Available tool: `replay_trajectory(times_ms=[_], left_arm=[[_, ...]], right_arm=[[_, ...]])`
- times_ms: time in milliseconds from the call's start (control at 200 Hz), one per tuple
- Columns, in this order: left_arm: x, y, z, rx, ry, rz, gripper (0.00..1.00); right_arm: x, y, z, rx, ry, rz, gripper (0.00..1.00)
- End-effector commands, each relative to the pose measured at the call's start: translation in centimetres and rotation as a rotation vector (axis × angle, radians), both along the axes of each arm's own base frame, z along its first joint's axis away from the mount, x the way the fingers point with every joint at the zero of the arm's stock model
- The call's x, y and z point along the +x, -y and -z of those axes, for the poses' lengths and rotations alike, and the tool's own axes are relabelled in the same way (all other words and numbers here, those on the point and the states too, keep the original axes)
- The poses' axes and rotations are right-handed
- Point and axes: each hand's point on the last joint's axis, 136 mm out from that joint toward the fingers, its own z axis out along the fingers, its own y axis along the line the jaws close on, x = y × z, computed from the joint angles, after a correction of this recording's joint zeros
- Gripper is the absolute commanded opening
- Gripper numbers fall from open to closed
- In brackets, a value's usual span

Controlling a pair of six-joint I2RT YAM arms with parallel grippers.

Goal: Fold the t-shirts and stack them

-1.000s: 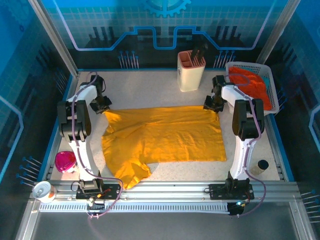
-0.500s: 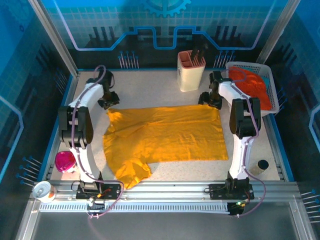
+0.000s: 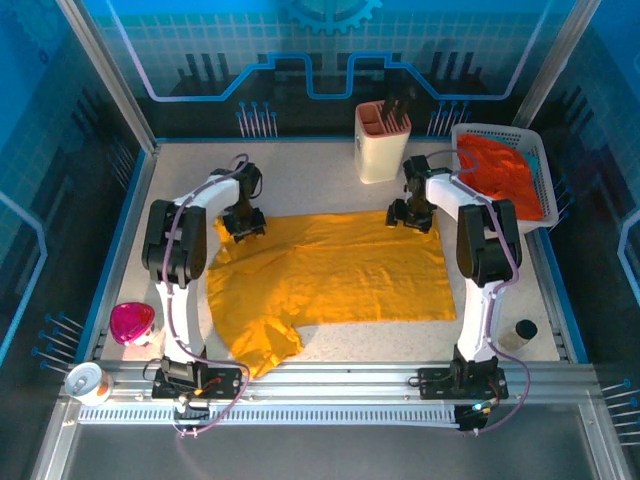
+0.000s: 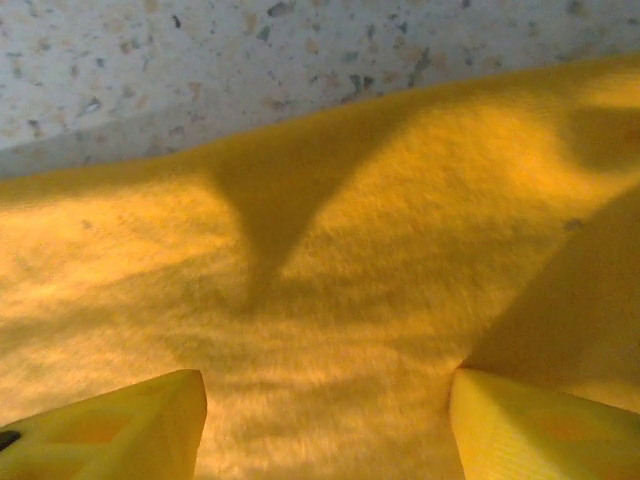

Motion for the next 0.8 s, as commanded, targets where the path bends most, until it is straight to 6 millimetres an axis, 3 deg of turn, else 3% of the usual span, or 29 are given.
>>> replay_trajectory(times_ms=[0, 175, 240, 255, 310, 445, 555, 620, 705, 796], left_arm=[[0.8, -0.6, 2.3, -0.019, -0.074, 0.013, 0.36], [4.5, -1.7, 1.6, -0.046, -0.048, -0.018, 0.34], [6.0, -1.9, 0.5, -0.030, -0.016, -0.007, 0.34], [6.3, -1.9, 0.3, -0.029, -0.006, -0.004, 0.34], [7.6, -1.9, -0.6, -0.028, 0.036, 0.014, 0.35], [9.0, -2.1, -4.0, 0.000, 0.100, 0.061, 0.37], [7.8, -1.9, -8.3, 0.021, 0.184, 0.083, 0.40], [6.0, -1.4, -11.1, 0.036, 0.242, 0.101, 0.52], [2.6, -0.5, -13.4, 0.023, 0.286, 0.110, 0.55], [-2.1, 0.4, -13.7, -0.025, 0.277, 0.092, 0.56]], right_arm=[[1.6, -0.2, 0.8, 0.036, -0.012, 0.015, 0.63], [5.2, 0.5, 0.7, 0.062, 0.011, 0.034, 0.60], [6.7, 0.8, -0.3, 0.058, 0.038, 0.033, 0.60], [6.9, 0.9, 0.4, 0.057, 0.026, 0.035, 0.60], [7.7, 0.7, -0.1, 0.071, 0.041, 0.033, 0.60], [8.3, -0.4, -2.6, 0.088, 0.104, -0.003, 0.68], [7.4, -1.0, -6.4, 0.101, 0.200, -0.039, 0.79], [6.3, -1.1, -8.6, 0.107, 0.240, -0.043, 0.82], [3.7, -1.1, -10.3, 0.118, 0.255, -0.042, 0.93], [0.3, -0.8, -11.1, 0.125, 0.245, -0.032, 1.00]])
